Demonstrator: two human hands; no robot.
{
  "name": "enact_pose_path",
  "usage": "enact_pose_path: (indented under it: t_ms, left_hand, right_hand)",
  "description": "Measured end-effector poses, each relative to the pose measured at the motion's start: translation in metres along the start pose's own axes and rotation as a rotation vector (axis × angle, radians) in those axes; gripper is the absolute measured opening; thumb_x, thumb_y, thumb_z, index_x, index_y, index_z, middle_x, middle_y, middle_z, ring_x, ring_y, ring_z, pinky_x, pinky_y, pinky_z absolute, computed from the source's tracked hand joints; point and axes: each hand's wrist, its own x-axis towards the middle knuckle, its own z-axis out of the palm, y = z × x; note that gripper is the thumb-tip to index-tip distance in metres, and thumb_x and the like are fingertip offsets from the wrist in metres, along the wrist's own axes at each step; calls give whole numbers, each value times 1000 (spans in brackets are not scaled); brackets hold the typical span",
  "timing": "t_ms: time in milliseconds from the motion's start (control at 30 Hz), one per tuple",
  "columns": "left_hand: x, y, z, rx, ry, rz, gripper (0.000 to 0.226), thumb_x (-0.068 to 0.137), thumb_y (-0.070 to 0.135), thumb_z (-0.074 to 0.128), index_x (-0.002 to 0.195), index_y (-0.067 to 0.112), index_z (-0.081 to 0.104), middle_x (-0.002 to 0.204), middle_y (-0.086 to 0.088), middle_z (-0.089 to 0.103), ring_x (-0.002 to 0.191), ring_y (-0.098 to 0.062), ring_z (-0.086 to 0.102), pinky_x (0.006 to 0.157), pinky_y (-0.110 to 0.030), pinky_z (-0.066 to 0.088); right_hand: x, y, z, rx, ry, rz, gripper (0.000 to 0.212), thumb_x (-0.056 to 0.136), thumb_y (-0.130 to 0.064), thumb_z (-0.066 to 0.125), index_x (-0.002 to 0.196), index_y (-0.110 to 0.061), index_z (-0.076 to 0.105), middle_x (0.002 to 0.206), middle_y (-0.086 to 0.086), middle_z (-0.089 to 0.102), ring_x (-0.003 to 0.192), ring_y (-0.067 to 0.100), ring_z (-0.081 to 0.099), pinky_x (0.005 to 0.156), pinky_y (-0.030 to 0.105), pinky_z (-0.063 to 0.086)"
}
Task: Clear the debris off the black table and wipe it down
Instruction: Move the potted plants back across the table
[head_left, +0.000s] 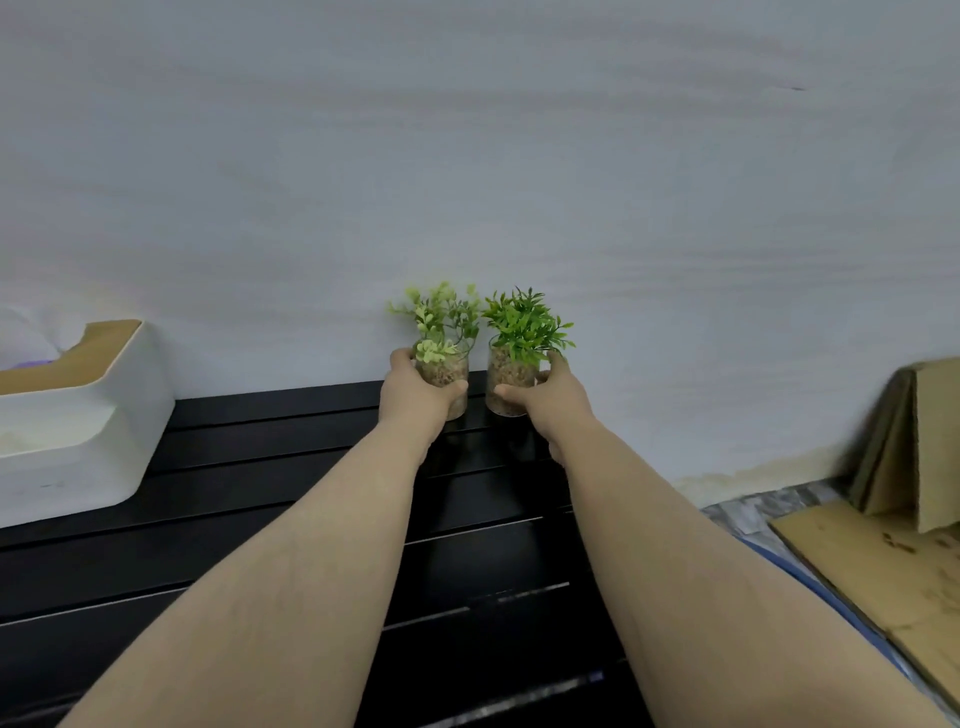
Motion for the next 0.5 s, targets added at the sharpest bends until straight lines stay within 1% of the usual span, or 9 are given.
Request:
enact_pose_path:
  t_ms: [67,100,133,200,233,267,333,400,500]
  left_hand:
    - [-2,-3,-7,12,-18,-8,80,72,21,76,137,18,28,135,-10,46,117,-25,49,86,-32,42]
    - [-5,-5,-13,16,-18,-10,82,73,21,75,139,20,26,138,-10,43,121,-25,45,89,-33,40]
    - [-10,-8,-23,17,-9,-5,79,75,23,73,139,21,26,139,-8,42,122,-23,44,90,-33,39]
    - [-23,-14,-47,9,22,13,64,80,30,67,134,23,33,131,-4,47,108,-15,48,83,-28,40]
    - [-31,-17,-62,4,36,18,53,82,33,64,128,24,39,124,-1,51,99,-11,50,77,-25,40]
    - [-39,-21,-78,0,48,22,42,82,36,61,120,26,46,116,2,55,93,-8,52,72,-22,41]
    - [-57,-29,-114,-24,72,30,19,82,37,58,100,30,54,100,7,61,90,-10,58,75,-26,47]
    - [-73,-35,-152,-51,132,54,3,84,31,55,85,34,56,88,6,63,84,-15,63,77,-33,53]
    - [-87,-38,-216,-49,299,148,13,84,28,51,77,37,56,79,6,62,76,-15,61,67,-30,51]
  right_hand:
    - [-9,1,-2,97,-3,28,81,72,-10,77,139,-18,31,111,-1,52,101,19,55,79,28,41]
    - [-15,2,-3,112,12,45,76,73,-9,76,136,-19,34,109,-2,51,96,17,55,76,27,42]
    - [-22,3,-3,101,45,60,63,73,-10,73,126,-20,40,106,-1,53,88,15,56,69,27,43]
    - [-38,1,-1,38,138,80,28,75,-13,66,94,-19,46,95,2,56,70,11,51,51,27,37]
    - [-46,-2,3,-3,165,73,19,76,-16,63,82,-19,45,88,2,56,66,11,48,49,28,33]
    - [-54,-6,8,-48,170,54,16,77,-18,60,76,-20,44,82,1,55,65,11,47,48,28,31]
    - [-71,-20,28,-97,106,-14,11,79,-22,58,73,-21,48,77,-3,56,66,10,48,49,28,32]
    - [-88,-39,58,-71,-18,-82,9,81,-25,58,76,-22,52,77,-6,57,67,8,50,51,26,35]
    - [-117,-67,118,66,-239,-126,12,83,-34,60,85,-23,55,86,-4,58,75,11,54,58,25,40]
